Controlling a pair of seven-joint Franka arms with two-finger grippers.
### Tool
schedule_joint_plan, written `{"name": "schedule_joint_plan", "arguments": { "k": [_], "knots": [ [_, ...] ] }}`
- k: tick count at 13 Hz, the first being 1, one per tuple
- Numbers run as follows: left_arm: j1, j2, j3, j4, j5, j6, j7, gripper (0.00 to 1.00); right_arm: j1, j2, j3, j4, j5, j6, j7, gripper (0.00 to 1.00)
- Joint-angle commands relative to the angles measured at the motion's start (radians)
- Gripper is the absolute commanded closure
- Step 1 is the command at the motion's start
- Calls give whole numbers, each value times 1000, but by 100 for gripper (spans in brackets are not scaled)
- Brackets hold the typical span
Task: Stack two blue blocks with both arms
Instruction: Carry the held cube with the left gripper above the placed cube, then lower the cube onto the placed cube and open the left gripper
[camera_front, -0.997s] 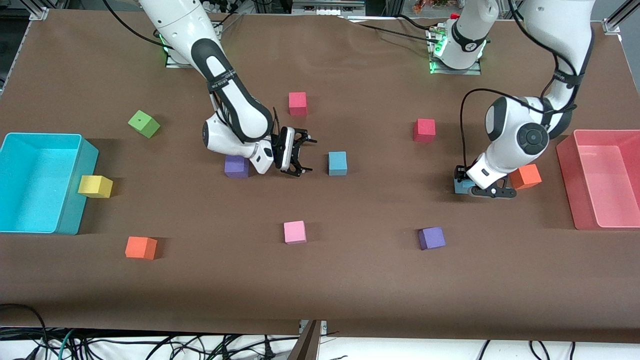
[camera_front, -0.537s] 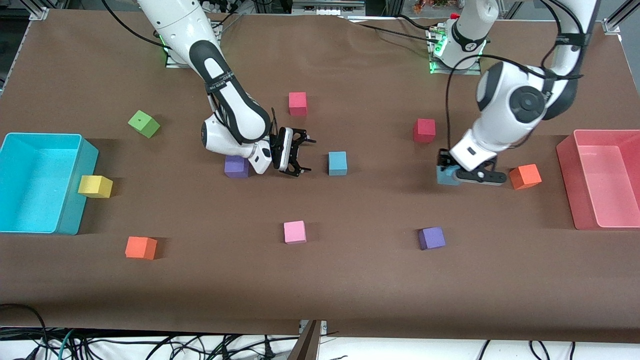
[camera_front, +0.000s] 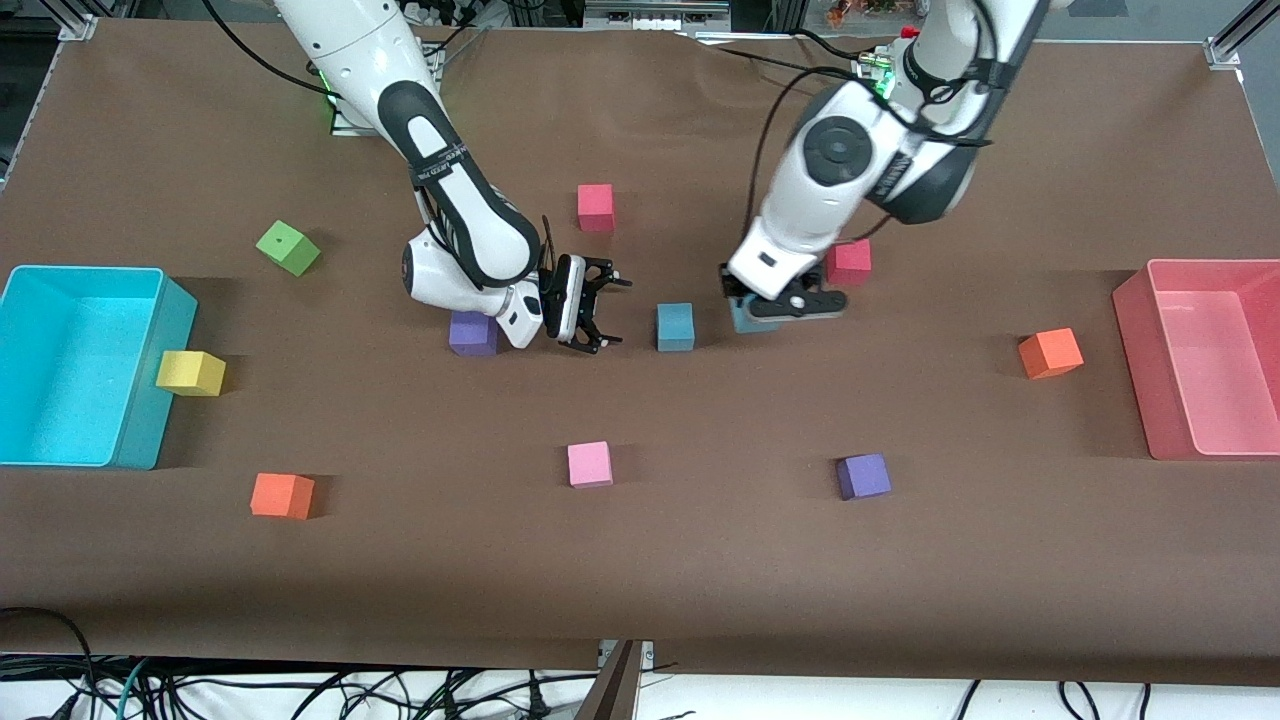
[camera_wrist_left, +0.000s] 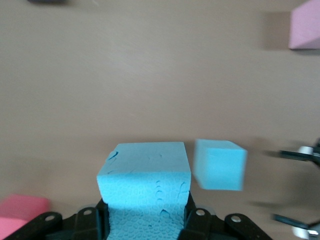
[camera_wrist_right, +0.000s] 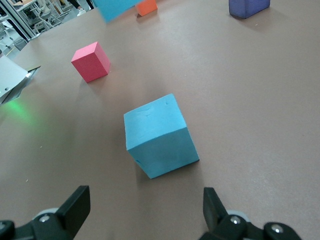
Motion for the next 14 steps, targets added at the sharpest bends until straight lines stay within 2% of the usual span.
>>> {"name": "schedule_joint_plan", "arguments": {
  "k": [1,5,14],
  "knots": [
    [-64,110,9,122,-21,-17,-121,100,-13,-5,13,2,25,-9,-30,0],
    [-118,218,11,194,-23,-6,-198,100,-9,7,14,8,26,-5,-27,0],
    [-140,281,17,223,-14,55,-200,100,-9,9,14,8,26,-5,-27,0]
  ]
}}
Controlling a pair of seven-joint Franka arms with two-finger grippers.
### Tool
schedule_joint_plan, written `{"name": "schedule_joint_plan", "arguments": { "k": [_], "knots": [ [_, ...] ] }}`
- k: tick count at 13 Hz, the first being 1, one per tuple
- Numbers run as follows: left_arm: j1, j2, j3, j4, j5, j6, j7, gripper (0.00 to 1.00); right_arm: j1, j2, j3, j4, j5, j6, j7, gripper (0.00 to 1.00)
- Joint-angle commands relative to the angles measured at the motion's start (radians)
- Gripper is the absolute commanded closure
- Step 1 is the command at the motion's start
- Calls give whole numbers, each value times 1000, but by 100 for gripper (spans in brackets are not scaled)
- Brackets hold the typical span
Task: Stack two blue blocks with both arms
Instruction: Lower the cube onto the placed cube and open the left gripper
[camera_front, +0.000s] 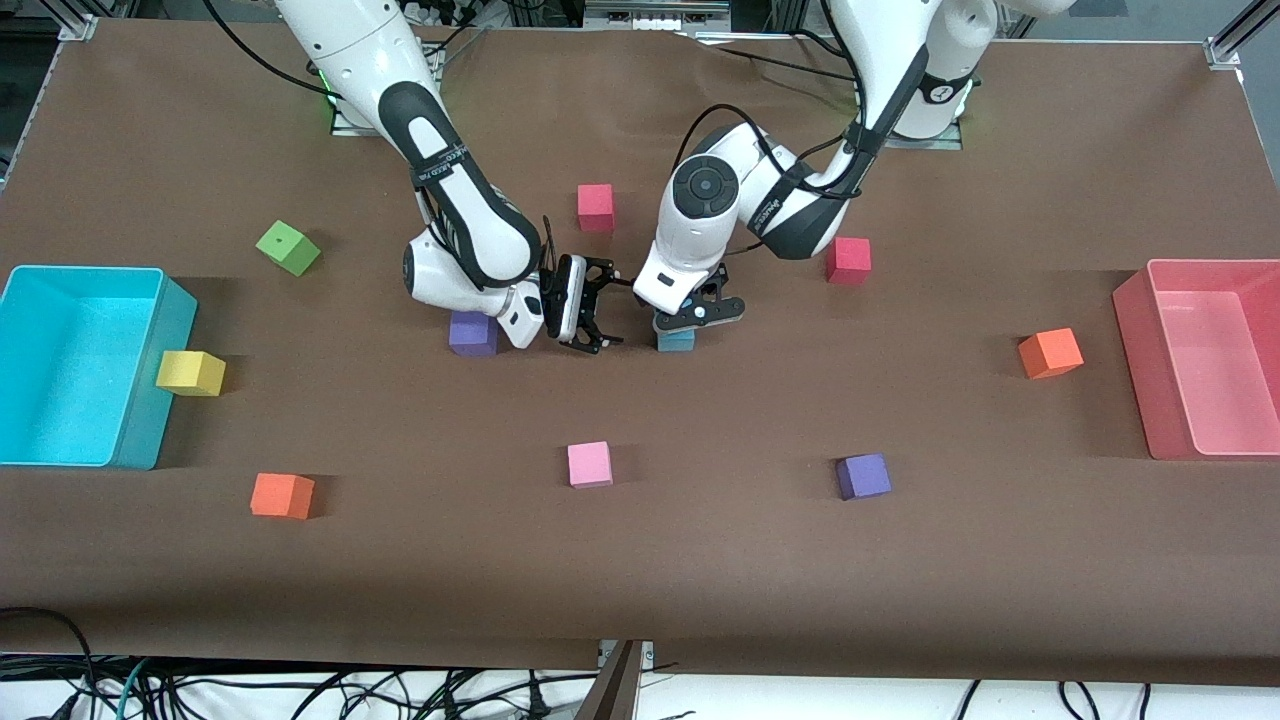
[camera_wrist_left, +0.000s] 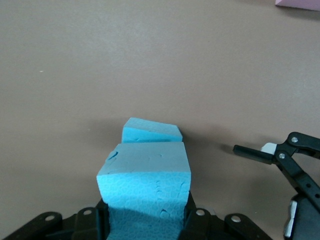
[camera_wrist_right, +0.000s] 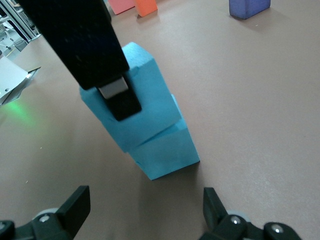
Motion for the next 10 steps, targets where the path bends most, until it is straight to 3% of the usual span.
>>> {"name": "schedule_joint_plan", "arguments": {
  "k": [1,2,4,5,6,10],
  "knots": [
    [-23,23,20,30,-15,11,-4,100,-9,6,12,5,22,-4,-26,0],
    [-23,24,18,30,-15,11,-4,90,-9,6,12,5,22,-4,-25,0],
    [-23,26,20,29,-12,12,-4,51,-9,6,12,5,22,-4,-26,0],
    [-23,26,20,24,-10,12,-3,20,-9,6,12,5,22,-4,-26,0],
    [-23,26,21,18,-7,12,4,0,-9,6,12,5,22,-4,-26,0],
    [-17,1,29,15,-6,0,7,0,-9,6,11,5,22,-4,-28,0]
  ]
}}
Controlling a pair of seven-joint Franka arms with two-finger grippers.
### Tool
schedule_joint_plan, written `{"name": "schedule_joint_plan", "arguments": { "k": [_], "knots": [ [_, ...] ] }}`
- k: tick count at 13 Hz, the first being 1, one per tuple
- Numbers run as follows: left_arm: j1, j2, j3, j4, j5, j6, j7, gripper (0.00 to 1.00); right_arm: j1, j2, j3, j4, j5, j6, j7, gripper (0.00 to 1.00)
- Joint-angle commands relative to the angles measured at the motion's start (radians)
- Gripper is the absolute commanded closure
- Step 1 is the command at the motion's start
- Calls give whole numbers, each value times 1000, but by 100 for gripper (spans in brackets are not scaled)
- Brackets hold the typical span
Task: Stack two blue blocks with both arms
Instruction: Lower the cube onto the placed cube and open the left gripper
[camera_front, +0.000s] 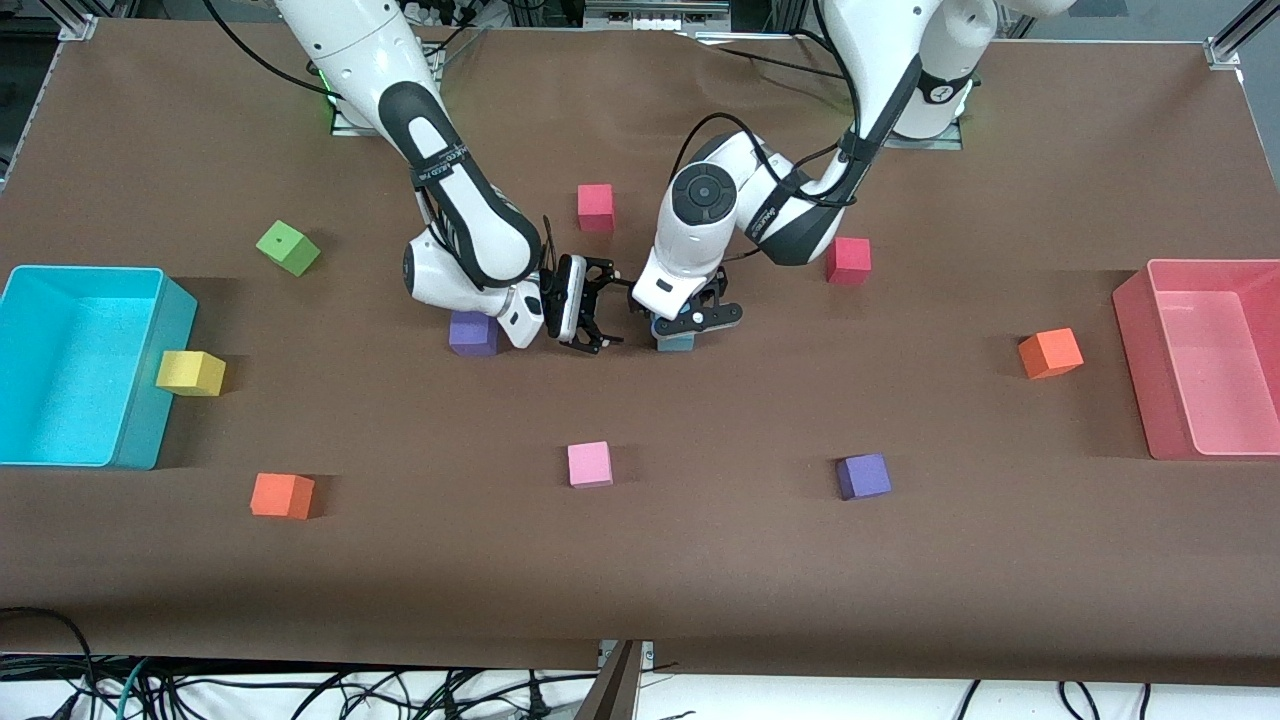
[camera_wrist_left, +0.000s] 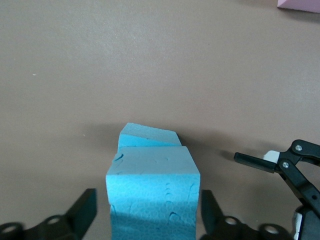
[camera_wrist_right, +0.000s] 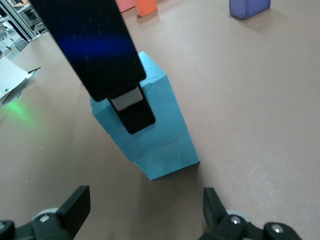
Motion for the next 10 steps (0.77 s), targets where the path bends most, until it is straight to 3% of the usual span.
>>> {"name": "schedule_joint_plan", "arguments": {
  "k": [1,5,7,10],
  "knots": [
    [-5,-33,16,3,-6,-18,6,0,-9,6,12,7,22,-4,-28,0],
    [86,-209,7,-67,-9,-101,13,0,-9,6,11,5,22,-4,-29,0],
    [180,-331,-23,-118,-12,-127,22,0,-9,6,12,7,22,-4,-29,0],
    [332,-477,-59,-123,-14,-341,205,0,-9,6,12,5,22,-4,-29,0]
  ]
}}
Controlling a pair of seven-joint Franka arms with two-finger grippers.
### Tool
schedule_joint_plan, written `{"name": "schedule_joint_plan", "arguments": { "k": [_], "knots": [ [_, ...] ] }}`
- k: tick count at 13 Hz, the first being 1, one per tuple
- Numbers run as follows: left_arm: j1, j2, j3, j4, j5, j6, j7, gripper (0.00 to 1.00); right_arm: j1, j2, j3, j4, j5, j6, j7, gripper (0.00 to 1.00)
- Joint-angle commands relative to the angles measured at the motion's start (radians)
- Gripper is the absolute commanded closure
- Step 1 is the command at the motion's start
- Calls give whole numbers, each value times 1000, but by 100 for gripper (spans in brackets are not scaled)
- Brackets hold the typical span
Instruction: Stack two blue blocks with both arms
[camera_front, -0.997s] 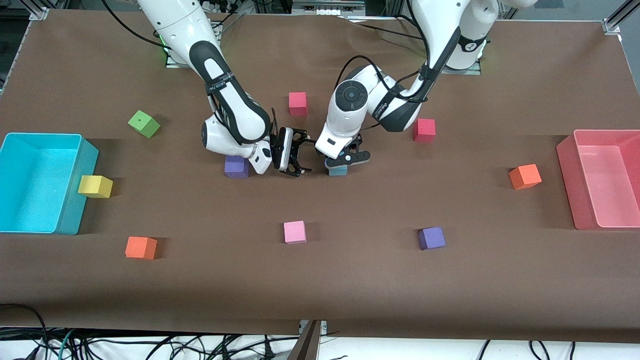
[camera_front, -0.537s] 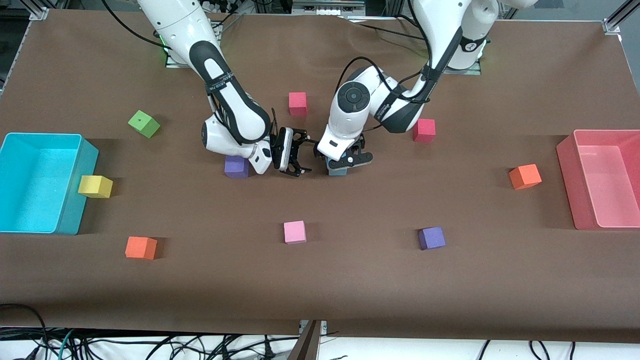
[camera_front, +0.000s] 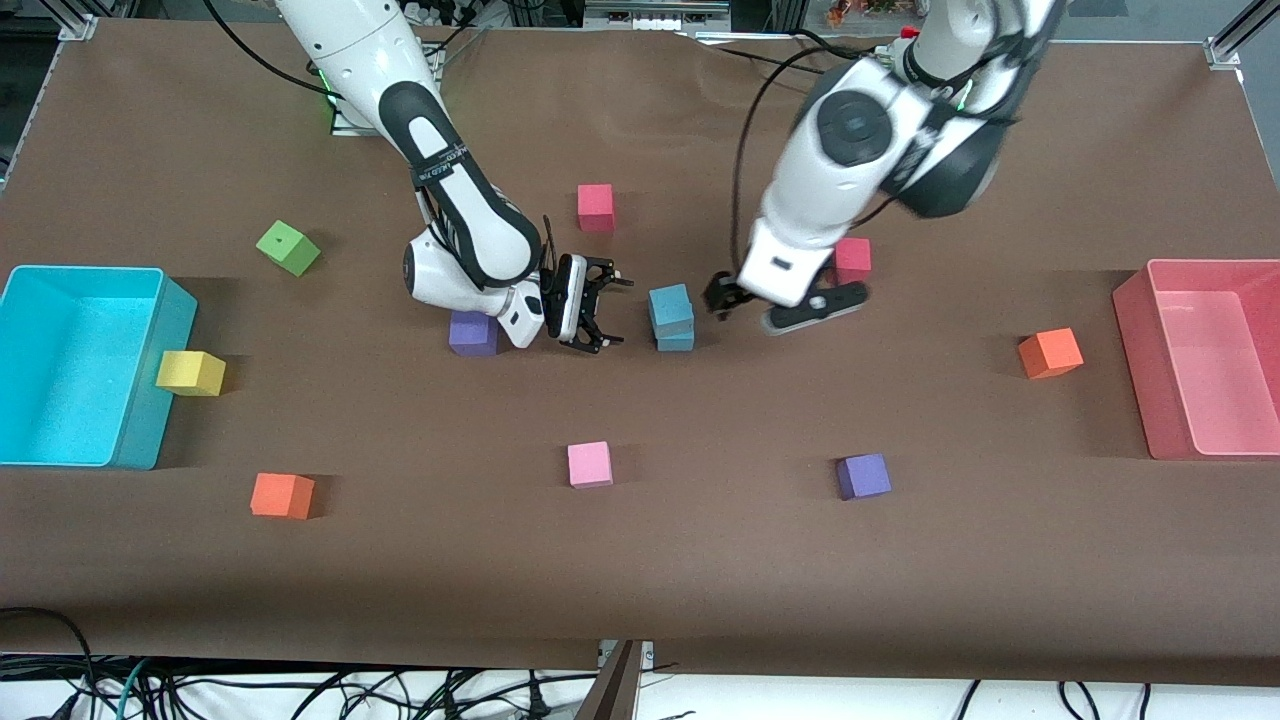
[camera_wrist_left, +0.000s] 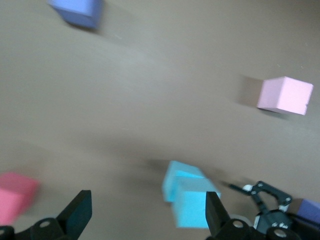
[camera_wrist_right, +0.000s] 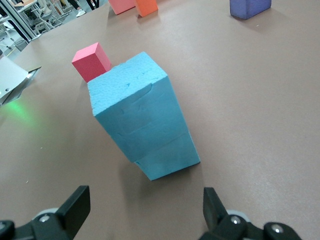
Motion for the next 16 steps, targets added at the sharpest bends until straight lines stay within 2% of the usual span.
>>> {"name": "schedule_joint_plan", "arguments": {
  "k": [1,3,7,9,12,16],
  "knots": [
    [129,-163,-28,-68,-14,-151,182,0,-9,6,12,5,22,-4,-28,0],
    [193,-223,-5,-68,-12,-241,341,0,-9,4,12,5,22,-4,-28,0],
    [222,-306,184,-68,-7,-337,657,0,-11,4,12,5,22,-4,-28,0],
    [222,-315,250,-54,-6,-376,730,0,-11,0,10,7,21,-4,-23,0],
    [225,-303,245,19,38,-452,723,0,-19,-31,2,0,21,-6,33,0],
    [225,-292,245,22,39,-452,719,0,-19,-92,-28,-24,14,-3,102,0]
  ]
}}
